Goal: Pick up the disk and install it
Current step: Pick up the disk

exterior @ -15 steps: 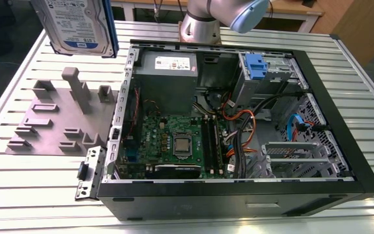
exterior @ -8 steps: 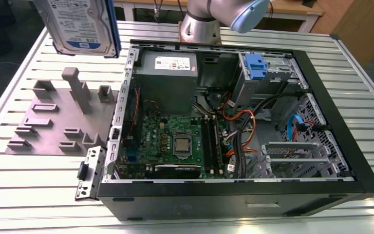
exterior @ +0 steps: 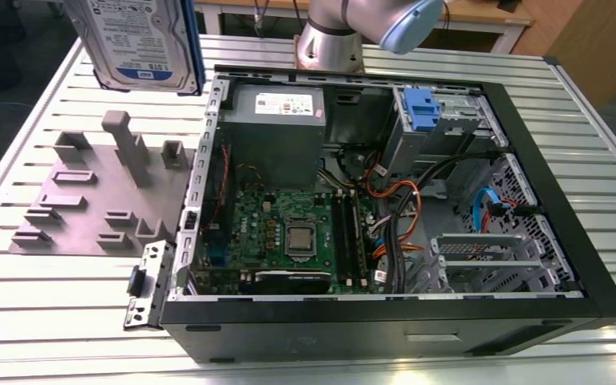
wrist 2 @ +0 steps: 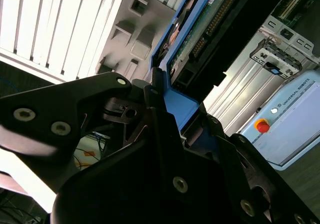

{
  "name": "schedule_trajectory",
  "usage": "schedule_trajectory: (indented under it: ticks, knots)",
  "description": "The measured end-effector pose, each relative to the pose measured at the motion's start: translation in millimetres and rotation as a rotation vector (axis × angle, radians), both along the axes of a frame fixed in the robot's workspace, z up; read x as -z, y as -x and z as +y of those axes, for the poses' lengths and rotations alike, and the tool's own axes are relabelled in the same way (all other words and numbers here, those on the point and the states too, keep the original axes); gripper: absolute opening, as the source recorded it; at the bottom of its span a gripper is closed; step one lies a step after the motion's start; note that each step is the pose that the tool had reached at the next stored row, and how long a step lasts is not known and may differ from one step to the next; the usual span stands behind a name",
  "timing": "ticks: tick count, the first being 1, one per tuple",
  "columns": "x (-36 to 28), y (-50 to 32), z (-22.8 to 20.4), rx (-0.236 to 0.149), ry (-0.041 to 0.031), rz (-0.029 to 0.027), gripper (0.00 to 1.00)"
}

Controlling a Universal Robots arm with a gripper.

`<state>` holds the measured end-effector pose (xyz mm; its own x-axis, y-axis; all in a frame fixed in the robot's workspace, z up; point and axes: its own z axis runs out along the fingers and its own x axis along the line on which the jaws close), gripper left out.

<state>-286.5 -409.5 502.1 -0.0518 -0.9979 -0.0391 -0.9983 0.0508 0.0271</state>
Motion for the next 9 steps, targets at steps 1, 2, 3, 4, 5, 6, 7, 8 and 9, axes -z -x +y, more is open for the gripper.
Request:
schedule_trajectory:
  ticks: [1, 2, 3, 4, 5, 6, 7, 8, 9]
  knots:
    - [0.0, -0.8, 0.0, 0.000, 0.0000, 0.0000, 0.36]
    - [0.0, -1.7, 0.0, 0.000, 0.0001, 0.0000, 0.36]
    - [0.0, -2.5, 0.0, 0.000, 0.0000, 0.0001, 0.36]
    - [0.0, -3.4, 0.0, 0.000, 0.0000, 0.0000, 0.36]
    - [0.0, -4.2, 0.0, 0.000, 0.0000, 0.0000, 0.36]
    - [0.0, -5.1, 0.0, 0.000, 0.0001, 0.0001, 0.36]
    - [0.0, -5.9, 0.0, 0.000, 0.0001, 0.0000, 0.36]
    - [0.0, -6.8, 0.0, 0.000, 0.0000, 0.0000, 0.36]
    - [0.0, -7.7, 0.0, 0.000, 0.0001, 0.0001, 0.36]
